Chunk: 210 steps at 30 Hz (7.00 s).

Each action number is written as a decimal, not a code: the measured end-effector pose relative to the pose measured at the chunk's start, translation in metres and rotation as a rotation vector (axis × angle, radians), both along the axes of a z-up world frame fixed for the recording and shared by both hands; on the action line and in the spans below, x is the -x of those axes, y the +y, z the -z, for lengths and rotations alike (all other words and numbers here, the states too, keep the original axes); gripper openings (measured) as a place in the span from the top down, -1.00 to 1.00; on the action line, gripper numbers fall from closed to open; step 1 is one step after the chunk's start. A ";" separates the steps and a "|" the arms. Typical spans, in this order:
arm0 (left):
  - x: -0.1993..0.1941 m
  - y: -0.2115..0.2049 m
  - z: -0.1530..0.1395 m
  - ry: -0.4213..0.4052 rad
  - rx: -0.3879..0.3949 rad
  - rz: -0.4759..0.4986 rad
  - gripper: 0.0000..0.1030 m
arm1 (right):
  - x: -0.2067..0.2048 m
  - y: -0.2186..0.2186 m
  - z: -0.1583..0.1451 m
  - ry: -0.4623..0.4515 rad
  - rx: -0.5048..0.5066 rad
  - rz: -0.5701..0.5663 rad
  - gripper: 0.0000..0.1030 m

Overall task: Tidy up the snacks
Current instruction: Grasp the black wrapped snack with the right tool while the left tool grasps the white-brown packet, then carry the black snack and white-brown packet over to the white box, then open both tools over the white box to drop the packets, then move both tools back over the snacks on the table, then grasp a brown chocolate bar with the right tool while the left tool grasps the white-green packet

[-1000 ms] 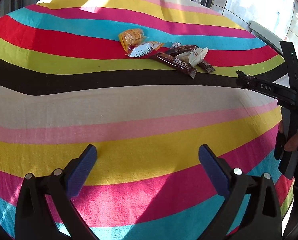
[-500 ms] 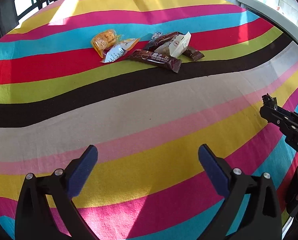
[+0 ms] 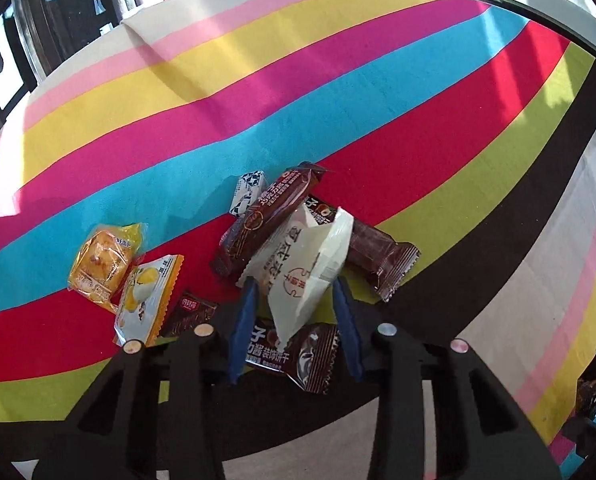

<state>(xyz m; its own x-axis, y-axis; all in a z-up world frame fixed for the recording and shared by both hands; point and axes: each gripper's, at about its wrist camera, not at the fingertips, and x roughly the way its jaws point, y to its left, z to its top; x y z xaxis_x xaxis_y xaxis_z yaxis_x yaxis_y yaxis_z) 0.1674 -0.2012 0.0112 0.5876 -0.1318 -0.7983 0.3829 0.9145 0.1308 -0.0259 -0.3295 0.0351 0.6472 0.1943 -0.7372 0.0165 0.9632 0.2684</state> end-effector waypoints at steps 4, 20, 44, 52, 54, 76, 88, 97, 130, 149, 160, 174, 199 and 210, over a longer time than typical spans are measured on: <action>0.043 0.007 -0.025 -0.071 0.106 0.071 0.51 | 0.002 -0.002 0.000 -0.007 -0.007 0.003 0.23; 0.190 0.056 -0.026 0.049 0.161 0.130 -0.71 | 0.002 0.001 -0.001 0.004 0.010 0.018 0.21; 0.178 0.038 -0.001 0.174 0.107 0.517 0.18 | 0.001 0.002 0.000 0.000 0.014 0.031 0.18; 0.245 0.071 -0.017 0.070 0.248 0.164 0.18 | 0.013 0.024 -0.007 0.013 0.074 -0.032 0.23; 0.254 0.074 -0.021 0.056 0.278 0.121 0.17 | 0.034 0.035 -0.013 -0.004 0.079 -0.055 0.24; 0.350 -0.001 -0.026 0.032 0.300 0.258 0.16 | 0.229 -0.010 -0.035 -0.073 0.106 0.063 0.24; 0.391 -0.057 -0.032 0.051 0.279 0.405 0.15 | 0.281 -0.058 -0.027 -0.053 0.088 0.189 0.23; 0.421 -0.099 -0.026 0.119 0.291 0.524 0.15 | 0.313 -0.093 -0.010 -0.003 0.077 0.276 0.23; 0.332 0.019 -0.025 0.052 0.320 0.113 -0.95 | 0.290 -0.075 0.002 0.041 0.091 0.256 -0.65; 0.178 0.193 -0.011 0.009 0.273 -0.371 -0.95 | 0.009 0.062 -0.016 0.011 0.153 -0.133 -0.68; 0.177 0.197 -0.002 0.050 0.325 -0.373 -0.96 | -0.157 0.055 0.013 0.079 0.143 -0.058 -0.68; 0.170 0.181 0.001 0.080 0.184 -0.343 -0.96 | -0.191 0.086 0.019 0.081 0.285 -0.269 0.54; -0.047 0.131 -0.001 0.170 0.212 -0.261 0.04 | -0.042 0.038 0.008 0.055 0.158 -0.214 0.52; 0.092 0.144 -0.021 0.058 0.298 -0.213 0.25 | -0.038 0.034 0.005 0.043 0.147 -0.175 0.52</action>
<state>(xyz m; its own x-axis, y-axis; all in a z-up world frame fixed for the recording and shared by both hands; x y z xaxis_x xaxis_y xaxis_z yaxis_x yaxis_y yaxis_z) 0.0758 -0.0577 0.0326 0.5819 -0.2433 -0.7761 0.1787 0.9691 -0.1698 0.0123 -0.2955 0.0300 0.5804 0.1893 -0.7920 -0.1454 0.9811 0.1280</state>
